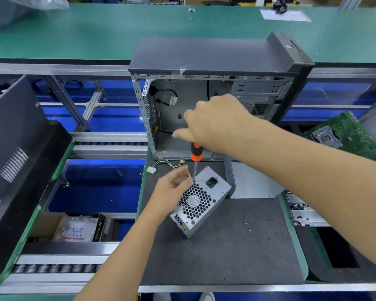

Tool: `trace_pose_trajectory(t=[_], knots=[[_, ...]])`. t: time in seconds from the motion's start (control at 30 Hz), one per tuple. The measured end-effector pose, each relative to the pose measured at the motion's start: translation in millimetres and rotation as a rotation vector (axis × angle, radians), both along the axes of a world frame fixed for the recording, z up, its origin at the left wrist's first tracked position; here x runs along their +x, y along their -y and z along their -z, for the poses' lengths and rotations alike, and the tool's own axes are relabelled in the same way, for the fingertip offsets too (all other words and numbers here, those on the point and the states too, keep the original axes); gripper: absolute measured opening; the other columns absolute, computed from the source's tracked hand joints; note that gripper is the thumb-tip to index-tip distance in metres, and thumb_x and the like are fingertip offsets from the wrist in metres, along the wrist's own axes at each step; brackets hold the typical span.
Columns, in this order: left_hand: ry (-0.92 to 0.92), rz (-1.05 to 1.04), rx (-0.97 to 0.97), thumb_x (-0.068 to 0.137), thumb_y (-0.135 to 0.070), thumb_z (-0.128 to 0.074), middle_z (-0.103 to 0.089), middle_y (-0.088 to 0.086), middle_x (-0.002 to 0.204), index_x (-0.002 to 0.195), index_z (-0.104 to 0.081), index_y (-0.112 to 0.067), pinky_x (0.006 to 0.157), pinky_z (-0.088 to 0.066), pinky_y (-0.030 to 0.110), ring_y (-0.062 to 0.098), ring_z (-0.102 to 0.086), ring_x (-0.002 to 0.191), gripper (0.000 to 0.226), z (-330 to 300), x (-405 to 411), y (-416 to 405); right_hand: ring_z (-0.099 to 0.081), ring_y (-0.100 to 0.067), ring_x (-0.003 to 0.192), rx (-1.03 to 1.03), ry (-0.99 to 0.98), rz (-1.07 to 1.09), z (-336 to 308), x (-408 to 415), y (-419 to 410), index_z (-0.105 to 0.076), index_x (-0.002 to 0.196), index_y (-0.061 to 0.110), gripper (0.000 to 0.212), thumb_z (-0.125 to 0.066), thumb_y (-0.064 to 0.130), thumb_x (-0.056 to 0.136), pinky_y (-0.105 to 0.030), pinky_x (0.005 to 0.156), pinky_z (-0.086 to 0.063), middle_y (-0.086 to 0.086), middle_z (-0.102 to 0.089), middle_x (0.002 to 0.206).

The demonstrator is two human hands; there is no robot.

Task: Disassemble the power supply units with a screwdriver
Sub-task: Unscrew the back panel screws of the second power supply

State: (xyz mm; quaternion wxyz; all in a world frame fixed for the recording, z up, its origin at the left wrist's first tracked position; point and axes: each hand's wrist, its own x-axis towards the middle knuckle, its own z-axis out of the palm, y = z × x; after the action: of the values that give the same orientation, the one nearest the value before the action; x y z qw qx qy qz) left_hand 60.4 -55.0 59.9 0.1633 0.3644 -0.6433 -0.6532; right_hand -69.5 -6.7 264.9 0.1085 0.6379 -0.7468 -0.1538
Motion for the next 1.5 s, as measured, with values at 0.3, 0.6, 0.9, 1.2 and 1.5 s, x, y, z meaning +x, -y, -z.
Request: trace_pose_trajectory(t=[0.3, 0.6, 0.9, 1.2, 1.5], knots=[[-0.368, 0.068, -0.395, 0.100, -0.023, -0.053, -0.069, -0.007, 0.099, 0.114, -0.064, -0.042, 0.093, -0.056, 0.043, 0.016, -0.066, 0.095, 0.025, -73, -17, 6, -0.048, -0.018, 0.066, 0.109, 0.497, -0.016, 0, -10, -1, -0.033, 0.105, 0.019, 0.017, -0.046, 0.029, 0.100, -0.034, 0.054, -0.032, 0.000, -0.051, 0.085], [-0.357, -0.113, -0.363, 0.082, -0.016, -0.077, -0.070, 0.004, 0.092, 0.100, -0.064, -0.021, 0.082, -0.059, 0.043, 0.017, -0.066, 0.086, 0.023, -72, -26, -1, -0.042, -0.019, 0.093, 0.253, 0.632, 0.039, -7, -14, -12, -0.039, 0.106, 0.035, 0.018, -0.051, 0.027, 0.095, -0.044, 0.080, -0.043, 0.004, -0.037, 0.105], [-0.341, -0.328, -0.382, 0.079, -0.016, -0.082, -0.061, -0.006, 0.090, 0.102, -0.047, -0.025, 0.069, -0.049, 0.014, 0.000, -0.060, 0.080, 0.042, -74, -42, -16, -0.037, -0.026, 0.065, -0.100, 0.240, 0.071, 7, -2, 2, -0.046, 0.088, 0.016, 0.066, -0.029, 0.081, 0.087, -0.031, 0.050, -0.023, 0.000, -0.029, 0.070], [-0.299, -0.244, -0.427, 0.080, -0.040, -0.074, -0.061, -0.008, 0.112, 0.116, -0.054, -0.051, 0.082, -0.050, 0.020, 0.006, -0.058, 0.097, 0.043, -65, -32, -15, -0.044, -0.019, 0.063, 0.113, 0.360, 0.051, -2, -6, 0, -0.041, 0.108, 0.018, 0.026, -0.045, 0.042, 0.099, -0.031, 0.049, -0.028, 0.000, -0.040, 0.078], [-0.287, -0.202, -0.400, 0.086, -0.019, -0.074, -0.069, -0.018, 0.089, 0.097, -0.058, -0.036, 0.082, -0.054, 0.028, 0.009, -0.066, 0.087, 0.026, -57, -31, -12, -0.044, -0.021, 0.096, 0.257, 0.494, 0.039, -8, -13, -3, -0.045, 0.113, 0.032, 0.022, -0.054, 0.024, 0.095, -0.034, 0.064, -0.037, 0.012, -0.041, 0.097]])
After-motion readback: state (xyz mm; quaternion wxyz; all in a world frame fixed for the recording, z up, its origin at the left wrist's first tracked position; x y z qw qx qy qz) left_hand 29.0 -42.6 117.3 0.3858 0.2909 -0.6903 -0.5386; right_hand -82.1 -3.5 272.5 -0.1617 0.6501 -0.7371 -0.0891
